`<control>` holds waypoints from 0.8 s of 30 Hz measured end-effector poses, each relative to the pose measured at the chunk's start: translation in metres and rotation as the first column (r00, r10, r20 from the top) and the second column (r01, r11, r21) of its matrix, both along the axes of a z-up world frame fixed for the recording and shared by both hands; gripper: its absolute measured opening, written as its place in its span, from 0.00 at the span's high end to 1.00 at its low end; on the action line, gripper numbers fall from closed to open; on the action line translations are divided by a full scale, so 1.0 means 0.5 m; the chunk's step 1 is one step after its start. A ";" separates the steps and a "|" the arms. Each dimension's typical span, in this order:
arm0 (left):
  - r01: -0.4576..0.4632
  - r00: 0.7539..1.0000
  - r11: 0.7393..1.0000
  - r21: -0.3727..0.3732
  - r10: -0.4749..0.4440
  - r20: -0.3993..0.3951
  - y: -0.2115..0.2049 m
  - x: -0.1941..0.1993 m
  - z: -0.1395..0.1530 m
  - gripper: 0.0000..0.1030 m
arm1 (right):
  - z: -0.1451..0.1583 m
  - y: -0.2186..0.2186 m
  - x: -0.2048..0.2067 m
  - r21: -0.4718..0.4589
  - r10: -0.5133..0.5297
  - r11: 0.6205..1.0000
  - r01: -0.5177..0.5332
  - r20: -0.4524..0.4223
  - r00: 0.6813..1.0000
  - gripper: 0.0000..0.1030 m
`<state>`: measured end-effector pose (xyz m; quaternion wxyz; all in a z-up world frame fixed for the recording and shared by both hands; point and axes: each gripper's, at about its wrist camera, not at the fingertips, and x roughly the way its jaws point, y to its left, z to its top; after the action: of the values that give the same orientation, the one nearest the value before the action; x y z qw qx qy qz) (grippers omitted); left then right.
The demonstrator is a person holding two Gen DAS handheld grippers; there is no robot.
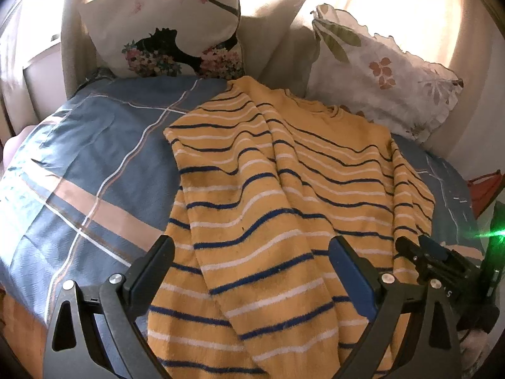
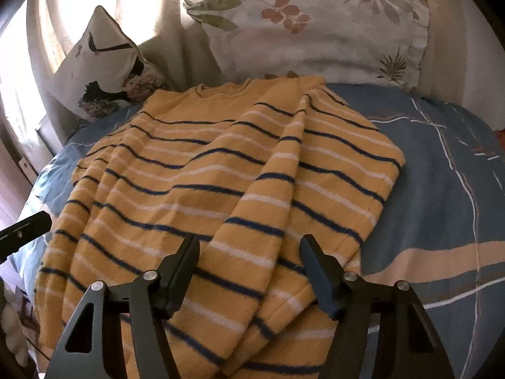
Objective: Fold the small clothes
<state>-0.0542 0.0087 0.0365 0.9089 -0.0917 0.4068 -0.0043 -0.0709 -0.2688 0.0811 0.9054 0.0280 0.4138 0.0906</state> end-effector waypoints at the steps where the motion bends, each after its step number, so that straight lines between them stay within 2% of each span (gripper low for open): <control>1: 0.003 1.000 1.000 0.001 -0.003 0.002 -0.001 -0.005 0.001 0.05 | 0.001 0.000 -0.002 0.001 -0.001 1.000 0.001 -0.002 1.000 0.31; 7: 0.007 1.000 1.000 -0.013 -0.007 0.003 0.004 -0.032 0.006 0.05 | 0.003 0.008 -0.034 -0.002 0.006 1.000 -0.006 -0.010 1.000 0.32; 9: 0.007 1.000 1.000 -0.015 -0.007 0.004 0.006 -0.038 0.005 0.05 | 0.002 0.016 -0.043 -0.006 0.014 1.000 -0.014 -0.015 1.000 0.35; 10: 0.007 1.000 1.000 -0.016 -0.007 0.002 0.007 -0.041 0.003 0.05 | 0.001 0.021 -0.046 -0.012 0.019 1.000 -0.019 -0.016 1.000 0.41; 11: 0.007 1.000 1.000 -0.018 -0.007 0.000 0.007 -0.043 0.002 0.05 | 0.000 0.028 -0.049 -0.018 0.027 0.999 -0.028 -0.019 0.999 0.56; 12: 0.008 1.000 1.000 -0.023 -0.008 -0.003 0.008 -0.045 0.000 0.05 | -0.001 0.034 -0.051 -0.017 0.041 0.999 -0.041 -0.024 0.999 0.78; 13: 0.009 1.000 1.000 -0.027 -0.010 -0.003 0.009 -0.047 0.000 0.05 | 0.003 0.033 -0.051 -0.003 0.052 0.999 -0.052 -0.027 0.998 0.89; 15: 0.007 1.000 1.000 -0.026 -0.007 0.001 0.010 -0.050 0.001 0.05 | 0.024 0.010 -0.052 0.021 0.027 0.999 -0.027 -0.001 1.000 0.93; 18: -0.011 1.000 1.000 -0.029 0.012 0.016 0.026 -0.051 0.005 0.05 | 0.082 -0.079 -0.054 -0.006 -0.113 0.993 0.114 0.087 0.990 0.93; 20: -0.028 0.999 0.999 -0.042 0.029 0.022 0.042 -0.048 0.008 0.05 | 0.108 -0.160 -0.050 -0.039 -0.245 0.967 0.251 0.116 0.962 0.93; 21: -0.036 0.999 0.998 -0.047 0.037 0.023 0.050 -0.046 0.008 0.05 | 0.116 -0.213 -0.047 -0.073 -0.340 0.934 0.351 0.132 0.931 0.93; 22: -0.041 0.999 0.998 -0.051 0.043 0.020 0.055 -0.042 0.006 0.05 | 0.119 -0.262 -0.046 -0.123 -0.440 0.880 0.459 0.151 0.885 0.93; 24: -0.044 0.999 0.997 -0.062 0.045 0.006 0.059 -0.033 -0.001 0.05 | 0.115 -0.329 -0.046 -0.174 -0.559 0.797 0.578 0.146 0.816 0.89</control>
<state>-0.0707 0.0381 0.0359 0.9071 -0.1286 0.4009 0.0030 -0.0939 -0.4331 0.1386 0.9057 0.0511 0.3535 -0.2286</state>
